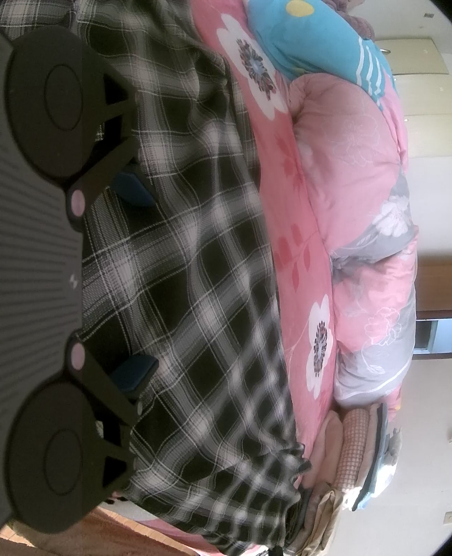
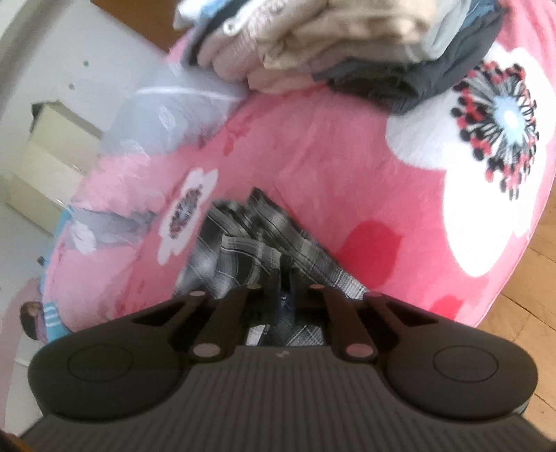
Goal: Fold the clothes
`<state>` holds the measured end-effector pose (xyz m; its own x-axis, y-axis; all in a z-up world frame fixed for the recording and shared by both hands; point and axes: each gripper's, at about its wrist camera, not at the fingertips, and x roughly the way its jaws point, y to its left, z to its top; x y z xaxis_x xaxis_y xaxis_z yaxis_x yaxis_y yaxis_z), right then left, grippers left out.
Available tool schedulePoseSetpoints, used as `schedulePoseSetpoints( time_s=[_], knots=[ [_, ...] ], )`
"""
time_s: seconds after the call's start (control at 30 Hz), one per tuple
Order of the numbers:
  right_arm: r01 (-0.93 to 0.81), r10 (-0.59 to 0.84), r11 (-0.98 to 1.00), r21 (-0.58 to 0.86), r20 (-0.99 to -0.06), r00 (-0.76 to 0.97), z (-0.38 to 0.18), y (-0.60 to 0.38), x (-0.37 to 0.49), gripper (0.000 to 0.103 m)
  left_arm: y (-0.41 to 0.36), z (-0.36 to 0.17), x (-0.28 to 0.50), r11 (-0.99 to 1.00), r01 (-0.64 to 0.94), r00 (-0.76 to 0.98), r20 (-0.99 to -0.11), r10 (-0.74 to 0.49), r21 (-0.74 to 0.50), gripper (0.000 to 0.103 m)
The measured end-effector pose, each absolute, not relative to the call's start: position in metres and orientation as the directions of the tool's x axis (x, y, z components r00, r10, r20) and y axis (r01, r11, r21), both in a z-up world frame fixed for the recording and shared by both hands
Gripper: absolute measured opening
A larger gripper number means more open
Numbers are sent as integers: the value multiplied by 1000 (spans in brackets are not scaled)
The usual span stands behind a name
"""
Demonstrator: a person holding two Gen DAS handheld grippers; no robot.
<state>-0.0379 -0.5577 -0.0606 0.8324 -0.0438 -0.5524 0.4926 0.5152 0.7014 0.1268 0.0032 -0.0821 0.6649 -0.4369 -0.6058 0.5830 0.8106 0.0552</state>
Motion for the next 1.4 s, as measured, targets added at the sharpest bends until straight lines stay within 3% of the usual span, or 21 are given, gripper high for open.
schedulePoseSetpoints(
  time_s=[0.7, 1.07, 1.23, 1.4],
  knots=[
    [494, -71, 465, 735, -525, 848, -66, -550, -90, 2, 10, -80, 128, 816, 576, 663, -609, -435, 45, 93],
    [563, -32, 432, 704, -612, 790, -101, -565, -78, 4, 12, -81, 127, 816, 576, 663, -610, -435, 44, 93],
    [652, -168, 450, 611, -659, 733, -83, -566, -93, 8, 13, -80, 127, 816, 576, 661, -612, -434, 43, 94],
    [520, -160, 691, 502, -595, 787, -40, -514, -80, 8, 13, -80, 128, 818, 574, 659, -615, -433, 40, 94]
  ],
)
